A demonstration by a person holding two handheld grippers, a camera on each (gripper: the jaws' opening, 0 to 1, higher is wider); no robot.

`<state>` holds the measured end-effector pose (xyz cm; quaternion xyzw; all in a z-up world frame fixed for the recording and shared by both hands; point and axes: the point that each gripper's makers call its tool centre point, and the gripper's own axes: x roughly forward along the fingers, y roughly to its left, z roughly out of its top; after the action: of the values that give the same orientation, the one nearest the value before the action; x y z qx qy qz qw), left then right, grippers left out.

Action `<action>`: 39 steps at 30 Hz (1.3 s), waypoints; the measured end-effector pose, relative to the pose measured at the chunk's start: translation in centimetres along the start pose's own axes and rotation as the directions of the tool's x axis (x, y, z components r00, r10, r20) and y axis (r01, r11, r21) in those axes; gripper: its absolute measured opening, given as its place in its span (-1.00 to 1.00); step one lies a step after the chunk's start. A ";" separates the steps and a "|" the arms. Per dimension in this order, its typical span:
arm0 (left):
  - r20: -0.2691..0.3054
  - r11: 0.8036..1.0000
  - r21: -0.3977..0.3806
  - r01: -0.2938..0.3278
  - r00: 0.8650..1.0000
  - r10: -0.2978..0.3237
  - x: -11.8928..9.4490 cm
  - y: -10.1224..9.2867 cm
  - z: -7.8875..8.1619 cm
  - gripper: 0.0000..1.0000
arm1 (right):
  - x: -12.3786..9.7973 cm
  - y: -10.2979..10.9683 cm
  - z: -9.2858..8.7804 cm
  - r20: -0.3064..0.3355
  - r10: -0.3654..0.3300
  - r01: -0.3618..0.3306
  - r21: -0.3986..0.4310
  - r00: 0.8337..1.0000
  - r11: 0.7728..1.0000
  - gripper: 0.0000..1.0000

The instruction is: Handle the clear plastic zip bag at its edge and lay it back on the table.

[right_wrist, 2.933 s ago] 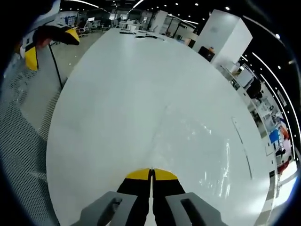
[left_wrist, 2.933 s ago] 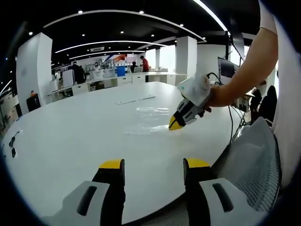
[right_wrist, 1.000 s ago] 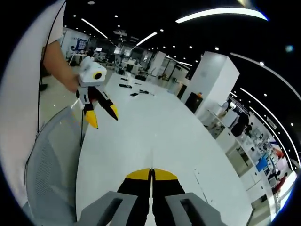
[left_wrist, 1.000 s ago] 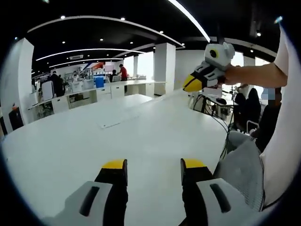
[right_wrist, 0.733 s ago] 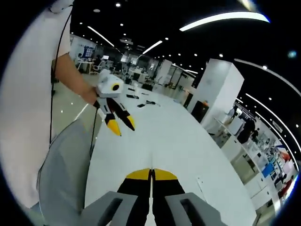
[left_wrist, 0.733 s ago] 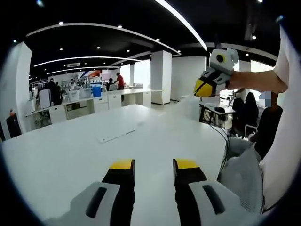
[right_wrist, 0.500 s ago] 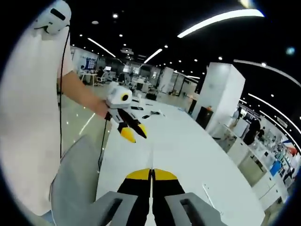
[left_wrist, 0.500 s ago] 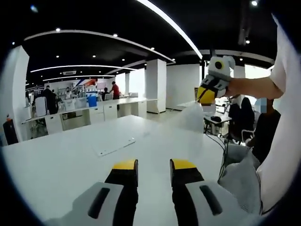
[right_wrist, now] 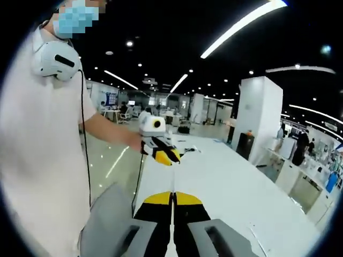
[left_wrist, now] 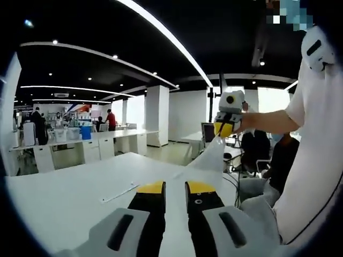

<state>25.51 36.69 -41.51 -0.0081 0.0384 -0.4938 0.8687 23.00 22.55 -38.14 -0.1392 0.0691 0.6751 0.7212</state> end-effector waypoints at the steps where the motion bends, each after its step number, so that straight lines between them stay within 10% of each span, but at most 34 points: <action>1: 0.012 1.000 0.008 0.012 1.000 -0.012 0.0 -0.3 0.6 -0.79 | -0.2 0.0 0.3 0.009 0.004 -0.004 -0.006 1.000 1.000 -1.00; 23: 0.041 0.994 0.012 0.108 0.993 -0.108 0.4 -1.0 1.8 -0.92 | -1.1 0.5 2.2 0.075 0.051 -0.054 0.045 0.996 0.998 -1.00; 39: 0.040 0.990 -0.009 0.143 0.989 -0.142 0.5 -1.6 1.7 -1.00 | -0.4 -1.0 -0.5 -0.002 0.000 0.000 0.135 1.000 0.991 -1.00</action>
<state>24.54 35.46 -39.73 -0.0257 0.0237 -0.5542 0.8317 23.96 22.02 -38.37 -0.0907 0.1154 0.6688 0.7288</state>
